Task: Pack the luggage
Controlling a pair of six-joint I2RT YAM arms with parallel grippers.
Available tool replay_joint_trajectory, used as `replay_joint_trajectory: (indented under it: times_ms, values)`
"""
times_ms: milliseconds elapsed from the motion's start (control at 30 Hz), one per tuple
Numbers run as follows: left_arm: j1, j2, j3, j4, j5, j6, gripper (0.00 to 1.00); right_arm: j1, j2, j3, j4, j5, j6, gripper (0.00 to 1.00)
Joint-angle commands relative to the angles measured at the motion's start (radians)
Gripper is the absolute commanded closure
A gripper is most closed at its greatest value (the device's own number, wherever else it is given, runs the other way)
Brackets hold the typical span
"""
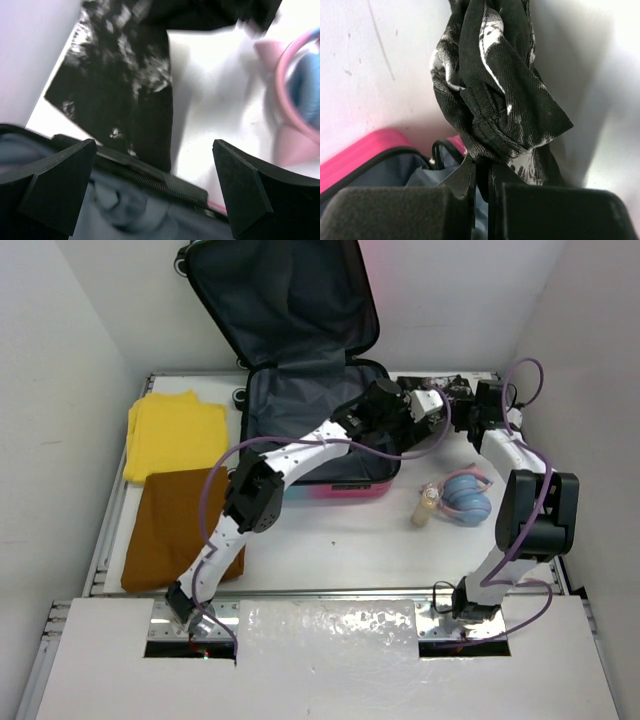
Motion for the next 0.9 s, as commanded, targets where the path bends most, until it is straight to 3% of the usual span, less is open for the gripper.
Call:
replay_joint_trajectory:
  times_ms: [0,433,633,733,867]
  values:
    - [-0.009,0.071,0.064,0.120,-0.003,0.103,0.00,0.006,-0.047,0.037,0.141,-0.130,-0.006,1.00]
    - [-0.023,0.238,0.174,0.334,-0.079,0.125,0.00,0.036,-0.135,-0.053,0.224,-0.223,-0.041,1.00]
    - [-0.027,0.335,0.207,0.362,-0.090,0.100,0.08,0.036,-0.164,-0.093,0.262,-0.248,-0.067,1.00]
    - [-0.026,0.358,0.199,0.388,-0.111,0.086,0.29,0.038,-0.147,-0.122,0.317,-0.274,-0.052,1.00]
    - [-0.017,0.344,0.204,0.428,-0.123,0.045,0.87,0.036,-0.159,-0.161,0.362,-0.285,-0.036,1.00]
